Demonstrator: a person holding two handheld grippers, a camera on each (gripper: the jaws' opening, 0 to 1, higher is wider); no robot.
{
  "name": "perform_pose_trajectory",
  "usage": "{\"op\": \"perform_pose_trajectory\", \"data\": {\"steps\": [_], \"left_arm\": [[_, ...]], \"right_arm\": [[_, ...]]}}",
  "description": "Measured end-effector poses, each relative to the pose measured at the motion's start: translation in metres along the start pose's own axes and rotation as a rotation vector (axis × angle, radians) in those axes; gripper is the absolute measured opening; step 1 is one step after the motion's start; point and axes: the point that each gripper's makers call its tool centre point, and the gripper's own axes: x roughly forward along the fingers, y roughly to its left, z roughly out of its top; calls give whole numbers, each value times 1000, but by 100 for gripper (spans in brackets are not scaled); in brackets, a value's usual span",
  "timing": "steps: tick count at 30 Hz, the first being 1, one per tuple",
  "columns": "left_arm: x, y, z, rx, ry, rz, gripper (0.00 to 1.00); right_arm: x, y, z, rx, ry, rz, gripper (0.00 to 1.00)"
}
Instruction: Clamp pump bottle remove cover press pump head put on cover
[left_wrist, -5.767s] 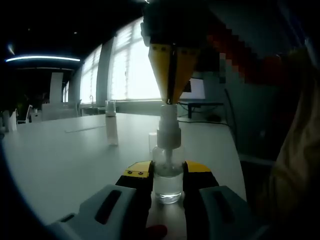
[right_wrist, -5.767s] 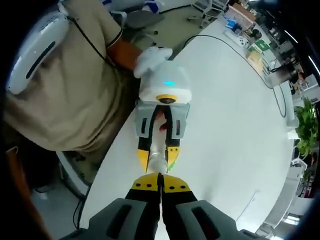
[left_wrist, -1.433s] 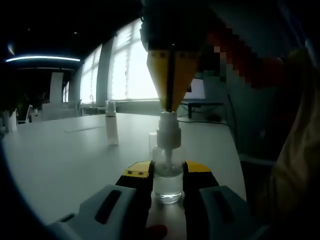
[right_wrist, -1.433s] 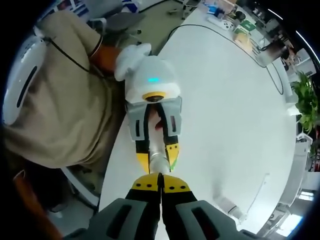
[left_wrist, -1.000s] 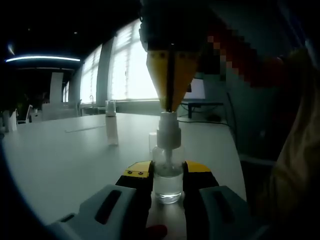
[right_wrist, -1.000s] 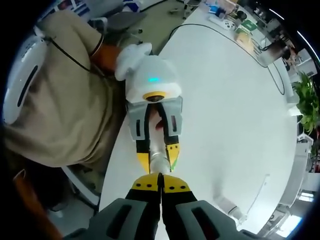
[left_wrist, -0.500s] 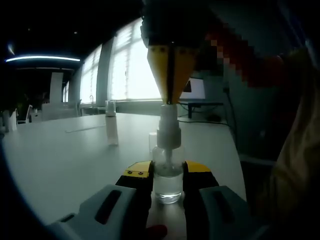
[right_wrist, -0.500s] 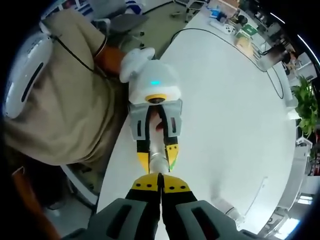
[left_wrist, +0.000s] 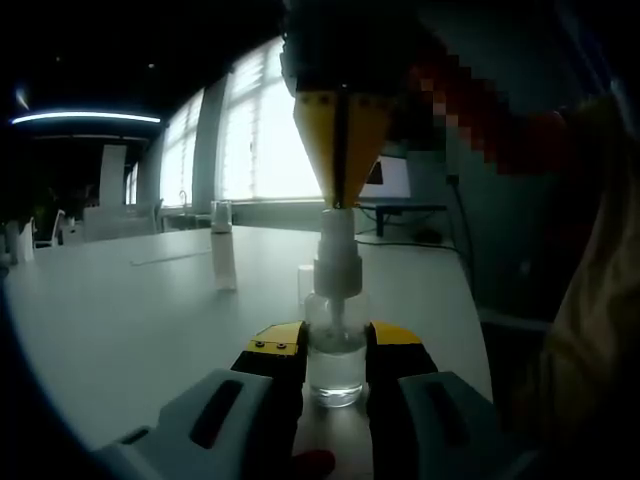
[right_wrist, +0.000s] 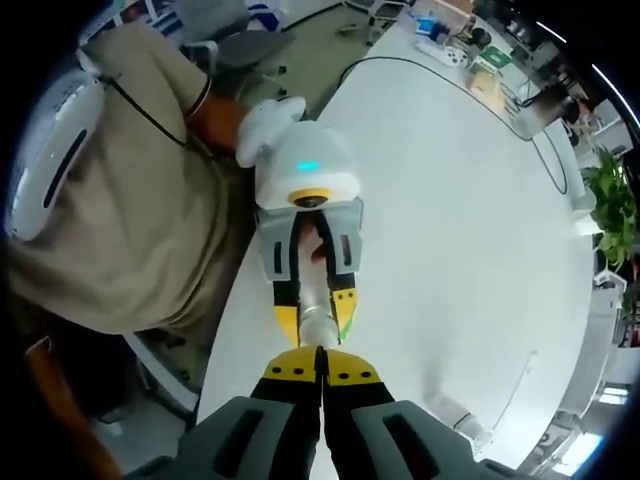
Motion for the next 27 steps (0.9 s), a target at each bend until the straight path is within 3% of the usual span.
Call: {"op": "perform_pose_trajectory", "data": {"steps": [27], "left_arm": [[0, 0, 0, 1, 0, 0, 14]], "right_arm": [[0, 0, 0, -5, -2, -5, 0]]}}
